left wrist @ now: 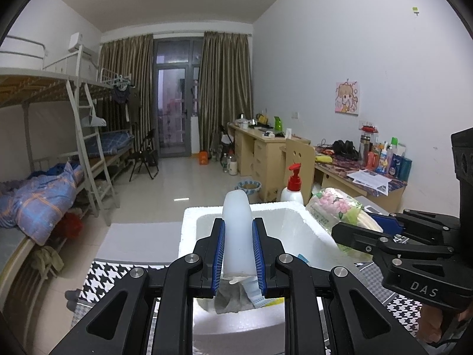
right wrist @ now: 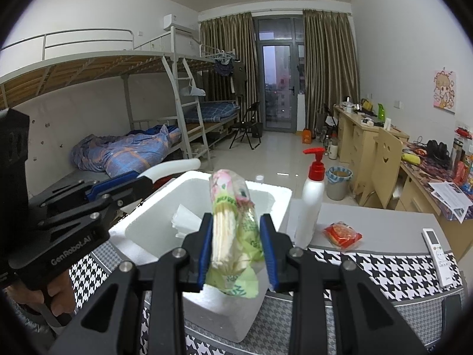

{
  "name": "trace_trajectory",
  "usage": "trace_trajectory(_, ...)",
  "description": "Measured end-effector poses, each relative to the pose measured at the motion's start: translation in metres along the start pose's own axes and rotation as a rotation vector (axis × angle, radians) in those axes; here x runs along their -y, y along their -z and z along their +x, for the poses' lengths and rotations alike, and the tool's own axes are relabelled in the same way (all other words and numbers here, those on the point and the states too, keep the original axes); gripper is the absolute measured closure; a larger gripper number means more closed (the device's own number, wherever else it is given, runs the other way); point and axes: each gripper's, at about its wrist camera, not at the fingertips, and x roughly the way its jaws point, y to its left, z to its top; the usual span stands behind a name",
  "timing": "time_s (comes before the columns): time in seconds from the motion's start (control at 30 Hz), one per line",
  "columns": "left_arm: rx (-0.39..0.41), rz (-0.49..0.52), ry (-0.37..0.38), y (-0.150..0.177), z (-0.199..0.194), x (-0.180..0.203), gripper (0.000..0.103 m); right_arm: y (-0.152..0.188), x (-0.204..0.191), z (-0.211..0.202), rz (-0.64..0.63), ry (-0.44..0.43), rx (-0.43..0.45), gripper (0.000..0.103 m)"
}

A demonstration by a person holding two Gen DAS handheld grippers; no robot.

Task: Organize soft objects
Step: 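Open the left tool to drop the foam tube into the foam box, then lower the right tool into the foam box and release the wrapped packet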

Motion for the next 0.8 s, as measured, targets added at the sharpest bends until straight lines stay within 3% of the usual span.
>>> trace_trajectory(0.23, -0.029, 0.003, 0.014, 0.001, 0.011, -0.002, 0.078, 0.001, 0.003, 0.002, 0.006, 0.008, -0.005, 0.067)
trace_trajectory(0.3, -0.036, 0.000, 0.009, 0.001, 0.013, -0.003, 0.061, 0.001, 0.003, 0.001, 0.006, 0.010, -0.004, 0.067)
trace_trajectory(0.37, -0.024, -0.015, 0.010, 0.001, 0.010, -0.007, 0.027, 0.001, 0.003, 0.001, 0.007, 0.013, -0.006, 0.067)
trace_trajectory(0.4, -0.012, -0.024, 0.001, 0.001, 0.008, -0.008, 0.023, 0.001, 0.004, 0.002, 0.007, 0.015, -0.007, 0.067)
trace_trajectory(0.57, 0.003, -0.034, -0.021, 0.002, 0.001, -0.013, 0.010, 0.000, 0.002, 0.004, 0.009, 0.014, -0.013, 0.067)
trace_trajectory(0.8, 0.029, -0.055, -0.064, 0.002, -0.009, -0.020, 0.003, -0.004, -0.006, 0.007, -0.013, 0.002, -0.016, 0.067)
